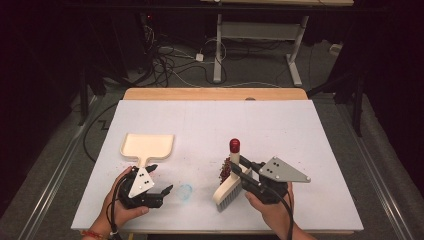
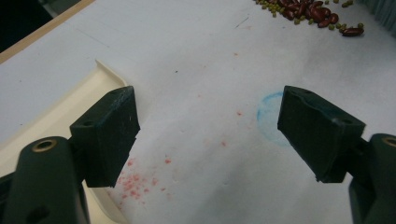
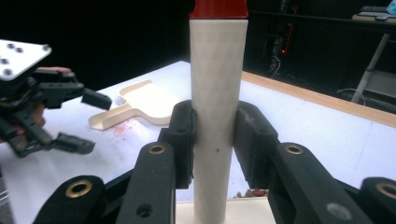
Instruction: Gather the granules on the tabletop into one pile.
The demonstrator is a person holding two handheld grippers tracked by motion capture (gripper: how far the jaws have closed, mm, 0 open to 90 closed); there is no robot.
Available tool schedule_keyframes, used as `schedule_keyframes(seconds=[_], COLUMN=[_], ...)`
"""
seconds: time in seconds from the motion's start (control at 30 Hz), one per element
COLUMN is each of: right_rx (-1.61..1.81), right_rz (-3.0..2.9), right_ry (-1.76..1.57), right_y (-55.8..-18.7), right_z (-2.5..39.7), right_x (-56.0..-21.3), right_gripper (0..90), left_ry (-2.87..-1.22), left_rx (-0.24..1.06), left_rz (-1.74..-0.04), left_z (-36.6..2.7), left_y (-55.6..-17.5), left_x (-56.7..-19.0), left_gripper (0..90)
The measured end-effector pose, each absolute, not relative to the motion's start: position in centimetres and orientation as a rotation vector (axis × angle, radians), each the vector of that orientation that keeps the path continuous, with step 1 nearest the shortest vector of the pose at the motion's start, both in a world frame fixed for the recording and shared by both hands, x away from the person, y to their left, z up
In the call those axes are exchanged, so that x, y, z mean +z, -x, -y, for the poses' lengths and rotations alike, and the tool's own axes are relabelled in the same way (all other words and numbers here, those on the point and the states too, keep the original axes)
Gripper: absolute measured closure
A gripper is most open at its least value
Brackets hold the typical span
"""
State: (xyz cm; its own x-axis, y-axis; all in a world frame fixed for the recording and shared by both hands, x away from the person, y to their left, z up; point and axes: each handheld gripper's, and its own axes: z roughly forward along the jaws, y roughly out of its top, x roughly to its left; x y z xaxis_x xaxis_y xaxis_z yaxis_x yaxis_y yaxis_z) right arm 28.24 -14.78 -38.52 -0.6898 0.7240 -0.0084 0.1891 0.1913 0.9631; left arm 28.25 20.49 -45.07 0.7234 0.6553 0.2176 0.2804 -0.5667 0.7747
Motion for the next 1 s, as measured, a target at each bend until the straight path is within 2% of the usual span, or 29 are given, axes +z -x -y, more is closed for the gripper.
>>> schedule_keyframes(seconds=[0.4, 1.0], right_rx=[1.47, 1.558], right_rz=[-1.892, -1.801], right_ry=[-0.944, -0.938], right_y=[-31.9, -32.0], right_z=[14.0, 15.9], right_x=[-38.9, -36.5], right_gripper=[70.4, 70.3], left_ry=[-2.171, -2.171], left_rx=[0.644, 0.648], left_rz=[-0.71, -0.713], left_z=[-20.5, -20.7], left_y=[-28.2, -28.2], left_x=[-45.2, -45.1], left_gripper=[19.8, 19.8])
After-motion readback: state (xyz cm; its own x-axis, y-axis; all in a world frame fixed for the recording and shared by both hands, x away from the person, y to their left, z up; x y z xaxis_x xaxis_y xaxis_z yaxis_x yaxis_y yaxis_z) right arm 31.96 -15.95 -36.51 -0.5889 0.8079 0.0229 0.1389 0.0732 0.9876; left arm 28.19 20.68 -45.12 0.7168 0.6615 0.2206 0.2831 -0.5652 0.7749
